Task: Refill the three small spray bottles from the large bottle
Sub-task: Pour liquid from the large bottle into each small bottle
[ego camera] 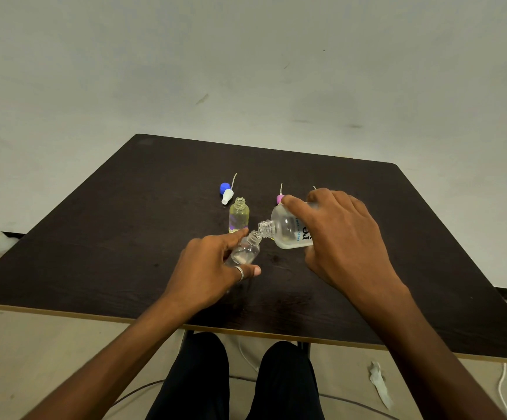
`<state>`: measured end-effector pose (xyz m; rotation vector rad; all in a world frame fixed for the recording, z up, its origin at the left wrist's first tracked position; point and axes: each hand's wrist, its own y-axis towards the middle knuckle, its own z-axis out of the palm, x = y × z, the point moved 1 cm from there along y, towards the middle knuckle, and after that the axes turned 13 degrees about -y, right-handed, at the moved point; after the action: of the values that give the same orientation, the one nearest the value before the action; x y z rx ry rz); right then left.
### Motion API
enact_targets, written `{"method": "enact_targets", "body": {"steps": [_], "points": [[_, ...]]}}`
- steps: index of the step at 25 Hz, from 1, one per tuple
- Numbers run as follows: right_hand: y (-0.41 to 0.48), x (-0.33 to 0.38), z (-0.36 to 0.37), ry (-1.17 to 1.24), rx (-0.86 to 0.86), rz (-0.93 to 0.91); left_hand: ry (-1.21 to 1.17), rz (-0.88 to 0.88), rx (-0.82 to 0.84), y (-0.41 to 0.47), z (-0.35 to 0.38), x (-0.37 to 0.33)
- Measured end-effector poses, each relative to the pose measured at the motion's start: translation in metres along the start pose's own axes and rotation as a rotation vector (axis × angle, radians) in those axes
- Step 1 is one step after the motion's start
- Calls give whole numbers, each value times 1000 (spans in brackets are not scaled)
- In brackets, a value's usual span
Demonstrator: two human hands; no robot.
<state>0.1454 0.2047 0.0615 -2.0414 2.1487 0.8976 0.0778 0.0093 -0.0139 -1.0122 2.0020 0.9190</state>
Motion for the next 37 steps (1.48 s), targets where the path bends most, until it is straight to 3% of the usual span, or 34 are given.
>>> {"method": "enact_targets", "body": {"steps": [37], "points": [[0, 0, 0, -2, -3, -1, 4, 14, 3, 0, 0, 4]]}}
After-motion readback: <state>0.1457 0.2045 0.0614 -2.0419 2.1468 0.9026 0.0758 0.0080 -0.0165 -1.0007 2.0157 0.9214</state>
